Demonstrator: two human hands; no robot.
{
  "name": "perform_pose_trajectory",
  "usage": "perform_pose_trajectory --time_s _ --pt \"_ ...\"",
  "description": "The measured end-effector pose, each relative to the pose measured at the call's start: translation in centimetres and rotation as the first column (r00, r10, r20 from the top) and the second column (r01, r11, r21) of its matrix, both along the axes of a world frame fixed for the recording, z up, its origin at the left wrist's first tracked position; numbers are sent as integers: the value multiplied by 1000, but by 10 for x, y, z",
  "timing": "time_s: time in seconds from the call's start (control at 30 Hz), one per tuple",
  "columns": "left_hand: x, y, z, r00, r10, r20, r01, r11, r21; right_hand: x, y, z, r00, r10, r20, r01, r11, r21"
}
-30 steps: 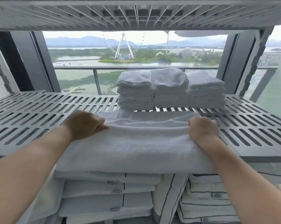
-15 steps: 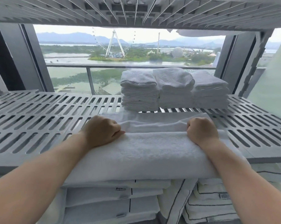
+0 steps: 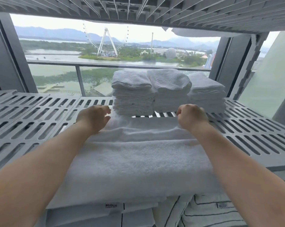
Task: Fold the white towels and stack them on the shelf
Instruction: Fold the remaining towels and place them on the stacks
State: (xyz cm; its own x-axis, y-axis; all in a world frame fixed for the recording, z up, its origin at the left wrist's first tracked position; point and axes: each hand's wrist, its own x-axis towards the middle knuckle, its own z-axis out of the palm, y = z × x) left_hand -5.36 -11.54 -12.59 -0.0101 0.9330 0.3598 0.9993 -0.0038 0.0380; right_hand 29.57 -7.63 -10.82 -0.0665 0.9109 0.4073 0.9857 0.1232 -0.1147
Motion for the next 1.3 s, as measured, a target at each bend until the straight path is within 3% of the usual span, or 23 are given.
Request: perform_pose_trajectory --time_s 0.13,0.2,0.37,0.53,0.73,0.9,1.03,1.2,1.3 --pt "-6 8 0 999 39 29 -40 999 5 1 30 1 999 15 29 -10 982 -189" --pt "-9 12 0 997 43 63 -46 997 60 1 42 -2 999 46 3 -45 979 -199" --pt "-13 15 -4 996 10 89 -9 1000 -5 -5 54 -12 998 58 -38 -66 963 -261" --pt "-14 7 -2 996 -11 91 -3 988 157 -6 53 -10 997 80 -17 -81 983 -163" --pt "14 -23 7 979 -187 79 155 940 304 -16 19 -7 987 139 -81 -145 986 -87" --pt "43 -58 3 944 -312 106 283 933 221 -26 -42 -19 977 180 -111 -169 980 100" --pt "57 -80 -8 942 -328 77 325 945 45 -21 -90 -26 976 184 -117 -162 972 171" --pt "60 -101 4 953 -300 41 302 940 -157 -9 -131 -34 975 192 -108 -188 981 45" --pt "65 -115 5 966 -256 26 256 950 -179 -7 -145 -33 964 236 -121 -235 972 26"
